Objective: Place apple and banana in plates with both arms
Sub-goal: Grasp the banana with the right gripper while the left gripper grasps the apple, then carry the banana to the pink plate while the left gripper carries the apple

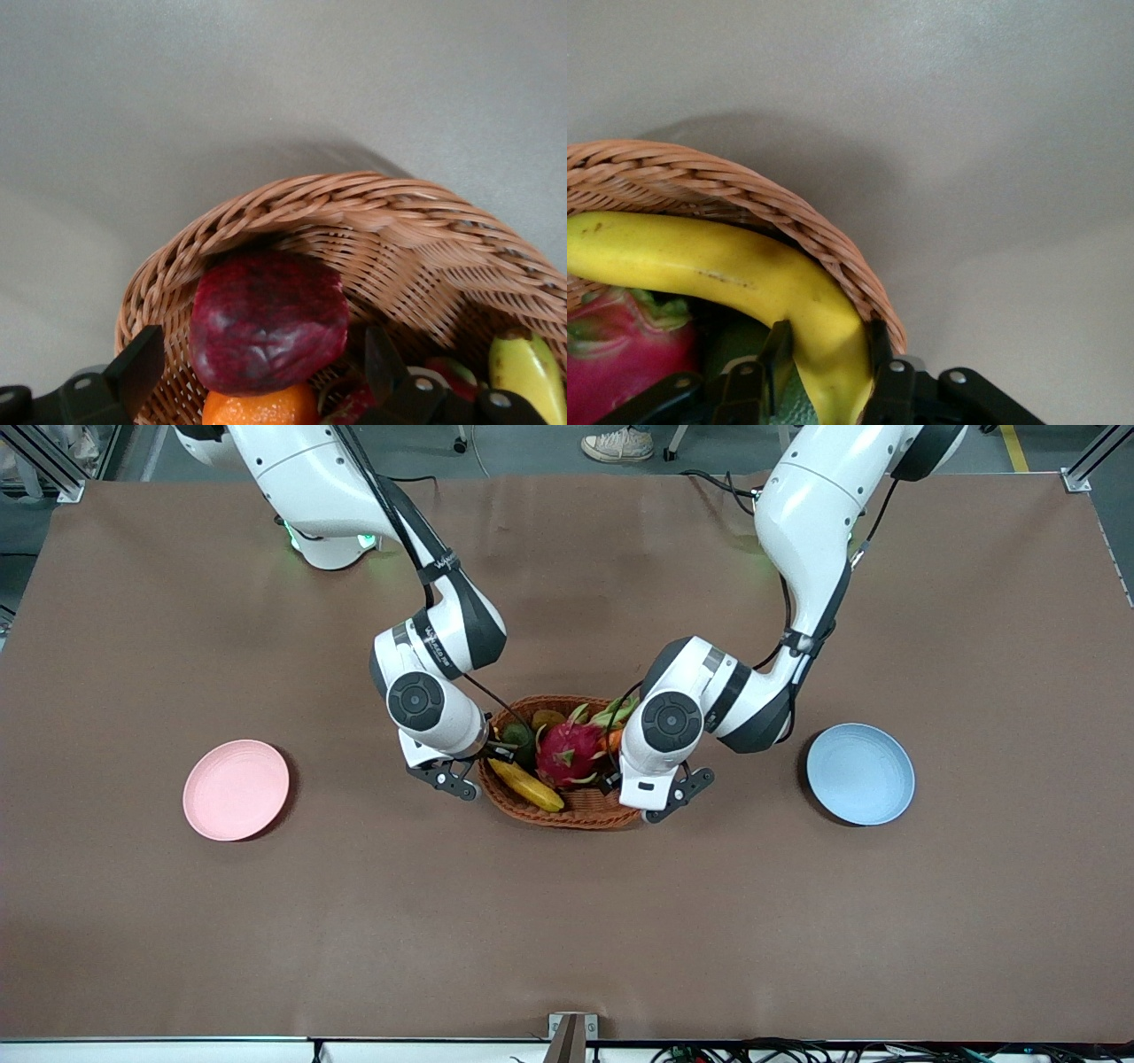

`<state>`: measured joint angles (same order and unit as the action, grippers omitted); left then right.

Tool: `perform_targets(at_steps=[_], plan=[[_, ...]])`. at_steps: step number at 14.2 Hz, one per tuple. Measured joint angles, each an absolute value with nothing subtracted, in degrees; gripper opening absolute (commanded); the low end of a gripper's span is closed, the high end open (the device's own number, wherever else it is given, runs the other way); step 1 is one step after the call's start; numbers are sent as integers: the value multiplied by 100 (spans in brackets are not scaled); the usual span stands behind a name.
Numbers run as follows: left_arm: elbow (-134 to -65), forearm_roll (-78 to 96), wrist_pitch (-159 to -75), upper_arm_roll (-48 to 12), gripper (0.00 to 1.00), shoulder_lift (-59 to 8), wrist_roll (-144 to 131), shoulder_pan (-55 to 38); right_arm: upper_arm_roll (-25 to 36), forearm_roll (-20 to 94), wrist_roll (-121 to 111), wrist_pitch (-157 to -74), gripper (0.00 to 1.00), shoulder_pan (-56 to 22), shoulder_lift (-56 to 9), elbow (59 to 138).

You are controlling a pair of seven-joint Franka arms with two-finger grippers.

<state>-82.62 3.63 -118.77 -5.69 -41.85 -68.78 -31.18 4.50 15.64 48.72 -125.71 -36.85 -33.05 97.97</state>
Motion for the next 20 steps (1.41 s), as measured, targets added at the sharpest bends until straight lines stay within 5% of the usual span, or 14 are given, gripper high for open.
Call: perform_targets(at_steps=[12,16,20], plan=[[-8269,363,-12244,-585,100,-4507,-6878,-3230,526,1566,4870,-11819,0,-3657,-3124,9366],[-8276,363,-12256,-583,62,-4616,-6878,-3294,579,1574,4394,-10827,0,-3206,-2698,9153],[-8243,363,-12180,-555,62,-4514,-6878,-3271,618,1584,3121,-10148,0,-2455,-2427,9133]])
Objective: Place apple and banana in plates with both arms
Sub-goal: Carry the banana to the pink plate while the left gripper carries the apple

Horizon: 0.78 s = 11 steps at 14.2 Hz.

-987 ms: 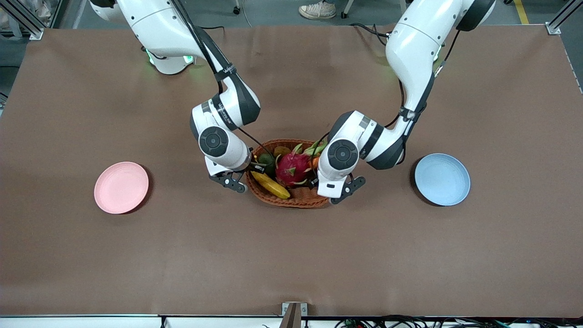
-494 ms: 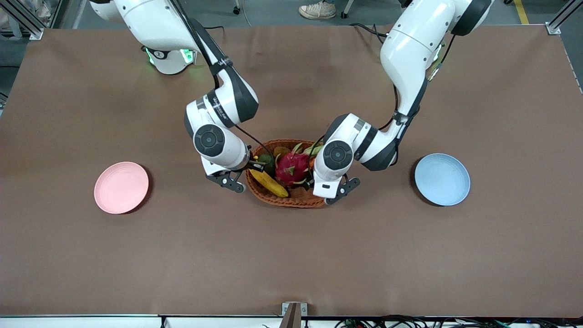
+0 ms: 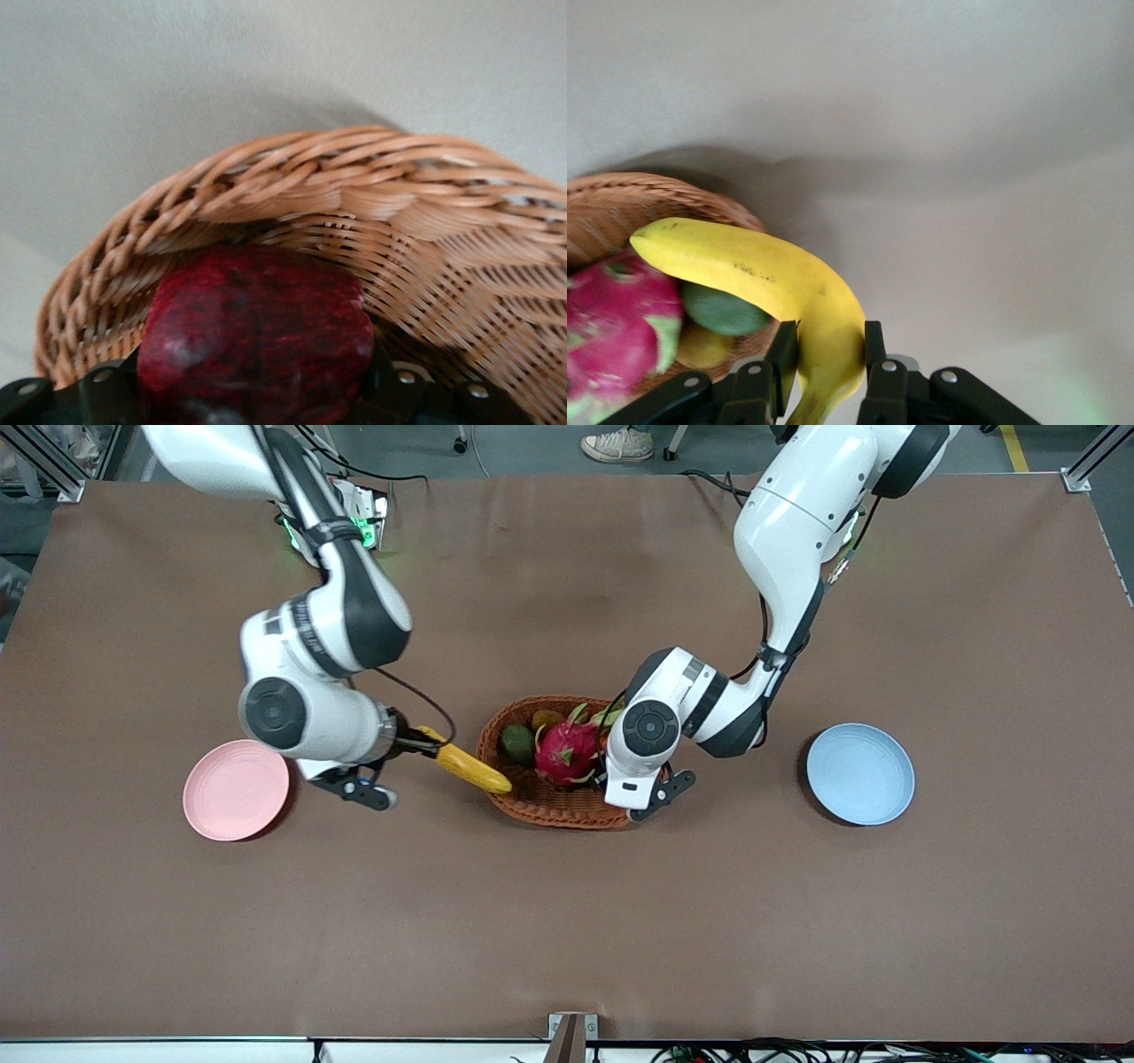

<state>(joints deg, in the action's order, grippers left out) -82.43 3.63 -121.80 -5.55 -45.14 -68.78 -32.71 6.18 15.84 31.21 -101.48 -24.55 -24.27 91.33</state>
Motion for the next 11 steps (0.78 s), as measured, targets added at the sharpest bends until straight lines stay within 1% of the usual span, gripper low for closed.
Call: perform_targets(at_steps=[3,7,9,11], plan=[[-8194,361,-11727,-502,62,-4094,-6878,-3153,666,1579,1598,-9853,0,-1538,-2394,9138],[-8238,343,-11056,-479,62,-3413,-6626,-2623,691,1389,77,-9846,0,-479,-2397,9208],[-8472,322,-10969,-466,62,-3104,-6097,-2208,693,1276,-474,-9972,0,-125,-2401,9223],[-8907,165,-10961,-460,62,-2764,-5436,-1719,694,1216,-1082,-10123,0,218,-2429,9243]])
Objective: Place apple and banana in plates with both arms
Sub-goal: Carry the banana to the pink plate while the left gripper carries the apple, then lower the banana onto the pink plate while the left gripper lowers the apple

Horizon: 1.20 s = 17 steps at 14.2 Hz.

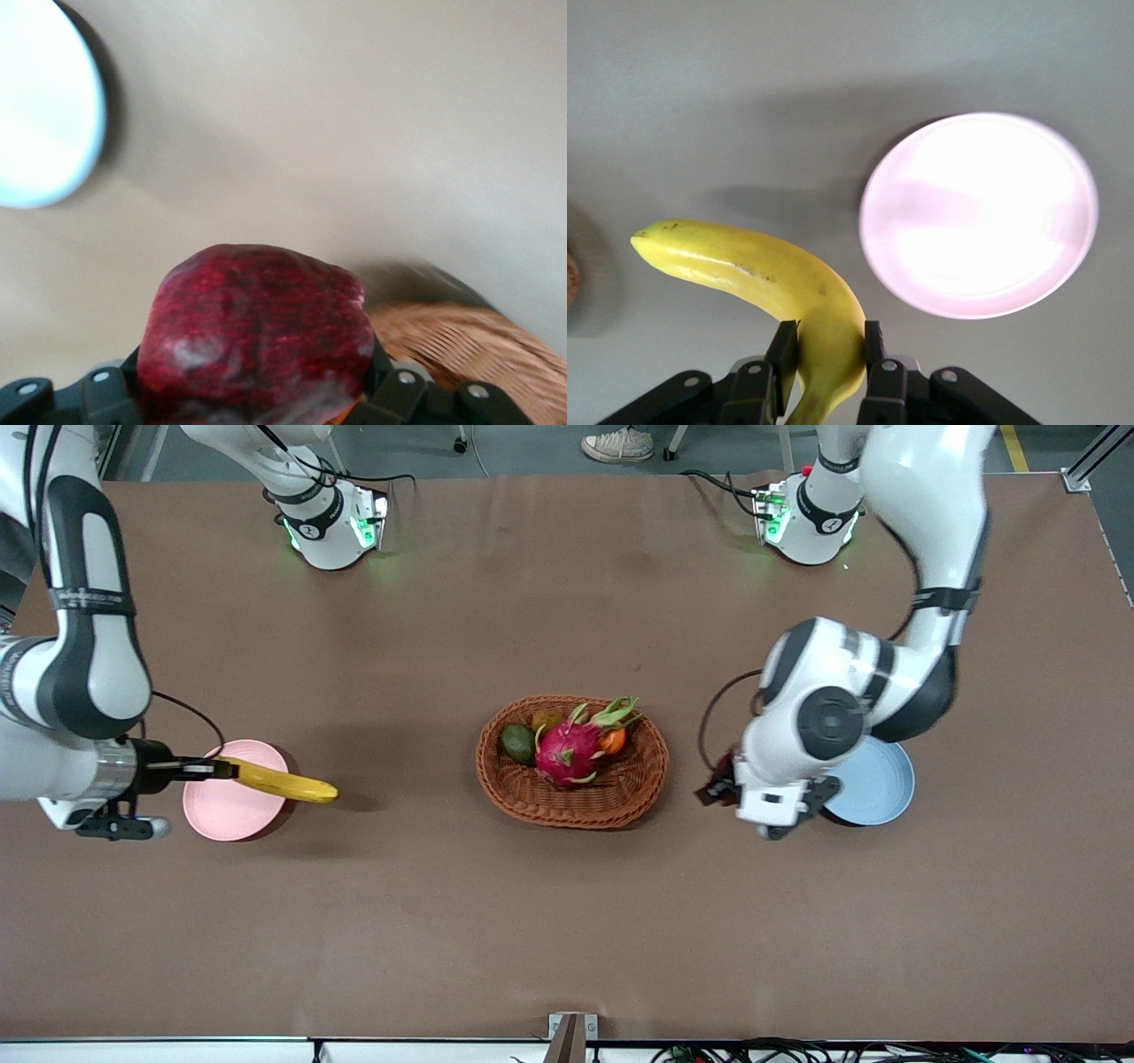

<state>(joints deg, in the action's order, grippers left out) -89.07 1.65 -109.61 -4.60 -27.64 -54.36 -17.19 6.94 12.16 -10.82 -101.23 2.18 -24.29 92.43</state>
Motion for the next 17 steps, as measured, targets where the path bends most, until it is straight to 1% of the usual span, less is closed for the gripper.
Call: perform_targets(at_steps=[3,6,8,10,14,17], plan=[[-9734,-71,-11168,-457,62,-2303,-4423,-926,694,1201,-2085,-10460,0,700,-2502,9404],[-10519,-105,-11948,-459,62,-2144,-3602,-325,692,1195,-3073,-11115,0,1085,-2705,9656],[-10998,-106,-12667,-461,62,-2158,-3225,-77,691,1197,-3600,-11514,0,1333,-2949,9704],[-11418,-106,-13204,-462,63,-2183,-2963,65,681,1267,-3894,-11775,0,1499,-3148,9704],[-11916,-107,-13730,-463,63,-2264,-2781,191,650,1615,-4143,-11866,0,1594,-3242,9691],[-12051,-107,-14021,-463,65,-2390,-2756,209,634,2031,-4146,-11844,0,1601,-3242,9669]])
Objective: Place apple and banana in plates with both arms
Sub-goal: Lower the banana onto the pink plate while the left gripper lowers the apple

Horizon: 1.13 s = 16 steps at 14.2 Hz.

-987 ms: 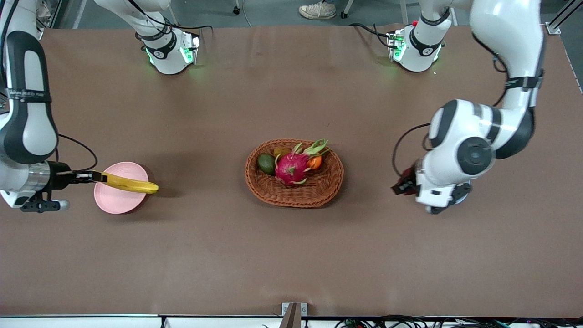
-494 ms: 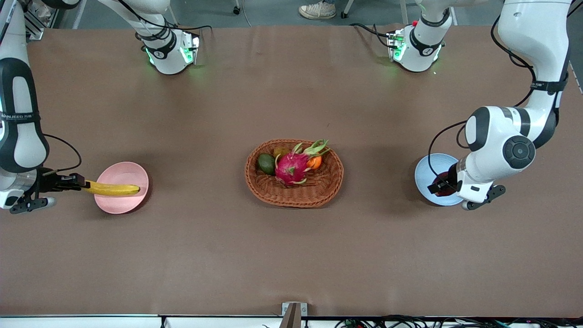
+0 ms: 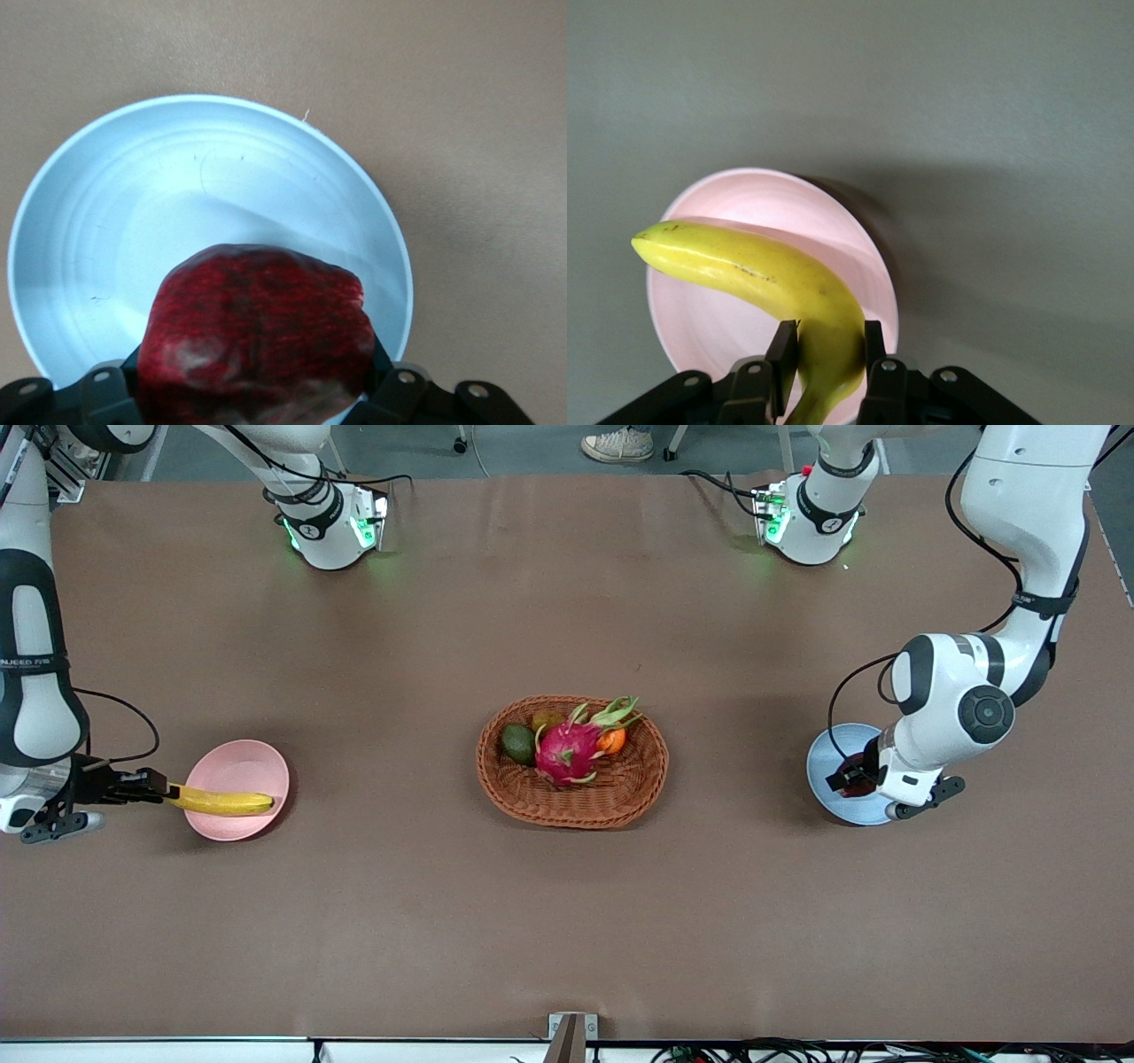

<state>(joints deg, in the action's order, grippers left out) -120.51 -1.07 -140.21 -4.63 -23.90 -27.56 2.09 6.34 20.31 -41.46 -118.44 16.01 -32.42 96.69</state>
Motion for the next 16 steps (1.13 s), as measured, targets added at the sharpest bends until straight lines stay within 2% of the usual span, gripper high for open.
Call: perform_targets(at_steps=[2,3,4,5,6,11,16], plan=[[-12055,-107,-14042,-463,66,-2439,-2756,224,635,2287,-4148,-11802,3,1667,-3248,9718],[-12059,-107,-14042,-463,74,-2443,-2754,246,635,2375,-4188,-11792,5,1714,-3261,9761],[-12062,-107,-14042,-462,89,-2443,-2741,268,635,2413,-4234,-11791,24,1757,-3280,9792],[-12062,-107,-14045,-463,100,-2443,-2720,286,635,2437,-4258,-11791,70,1788,-3305,9815],[-12061,-107,-14055,-463,100,-2439,-2715,296,634,2452,-4272,-11791,100,1808,-3332,9823],[-11970,-107,-13904,-465,100,-1984,-2715,302,585,2542,-4280,-11781,100,1817,-3352,9777],[-11183,-107,-12242,-469,100,-1137,-2247,303,530,2462,-3847,-11353,100,1541,-3132,9232]])
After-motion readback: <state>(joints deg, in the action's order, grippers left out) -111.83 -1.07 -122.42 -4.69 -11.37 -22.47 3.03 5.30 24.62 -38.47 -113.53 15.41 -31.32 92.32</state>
